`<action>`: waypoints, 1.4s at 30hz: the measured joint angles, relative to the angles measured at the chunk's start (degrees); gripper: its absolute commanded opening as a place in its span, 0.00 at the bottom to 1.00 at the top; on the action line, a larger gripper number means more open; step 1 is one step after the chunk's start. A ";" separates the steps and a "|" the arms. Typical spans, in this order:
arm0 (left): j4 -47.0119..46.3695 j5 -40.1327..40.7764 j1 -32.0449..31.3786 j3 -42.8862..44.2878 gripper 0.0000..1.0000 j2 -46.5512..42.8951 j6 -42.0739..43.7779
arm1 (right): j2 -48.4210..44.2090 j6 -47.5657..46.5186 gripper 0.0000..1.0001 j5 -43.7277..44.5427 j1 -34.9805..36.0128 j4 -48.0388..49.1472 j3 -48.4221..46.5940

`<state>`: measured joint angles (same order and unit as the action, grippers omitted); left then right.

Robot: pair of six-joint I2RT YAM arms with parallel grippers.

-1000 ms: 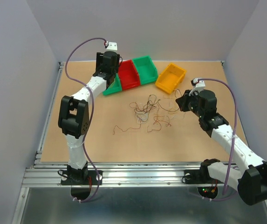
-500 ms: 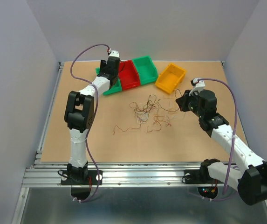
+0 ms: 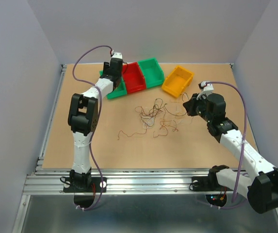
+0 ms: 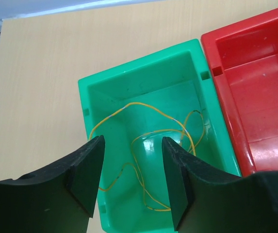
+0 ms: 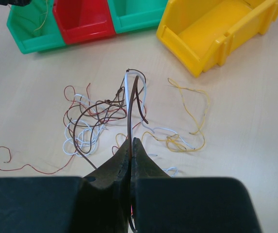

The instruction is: Untangle the cables

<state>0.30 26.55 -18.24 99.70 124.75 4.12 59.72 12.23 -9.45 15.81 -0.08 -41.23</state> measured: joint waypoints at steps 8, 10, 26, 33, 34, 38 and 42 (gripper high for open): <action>0.31 -6.95 -0.42 0.00 0.76 -0.11 -0.35 | 0.00 0.00 0.03 0.02 0.00 0.00 0.00; 0.50 -7.89 -0.59 -0.11 0.77 -0.50 -0.50 | 0.00 0.00 0.03 0.00 0.00 0.00 0.00; -0.07 -6.78 1.51 -2.29 0.80 -6.40 -2.36 | 0.00 -0.02 0.03 0.00 0.00 0.00 0.00; 2.27 -5.38 2.36 1.14 0.75 -2.51 -3.13 | 0.00 -0.04 0.03 0.00 0.00 0.00 0.00; 2.62 -5.38 2.54 1.44 0.74 -1.99 -3.17 | 0.00 -0.04 0.03 0.00 0.00 0.00 0.00; 3.96 -5.42 2.60 2.49 0.73 0.22 -3.19 | 0.00 -0.04 0.03 0.00 0.00 0.00 0.00; 5.03 -5.05 2.60 2.67 0.72 1.01 -3.19 | 0.00 -0.04 0.03 0.00 0.00 0.00 0.00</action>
<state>5.32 21.50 -15.64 102.37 125.75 0.93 59.72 12.19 -9.45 15.81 -0.08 -41.23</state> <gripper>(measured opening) 0.725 0.030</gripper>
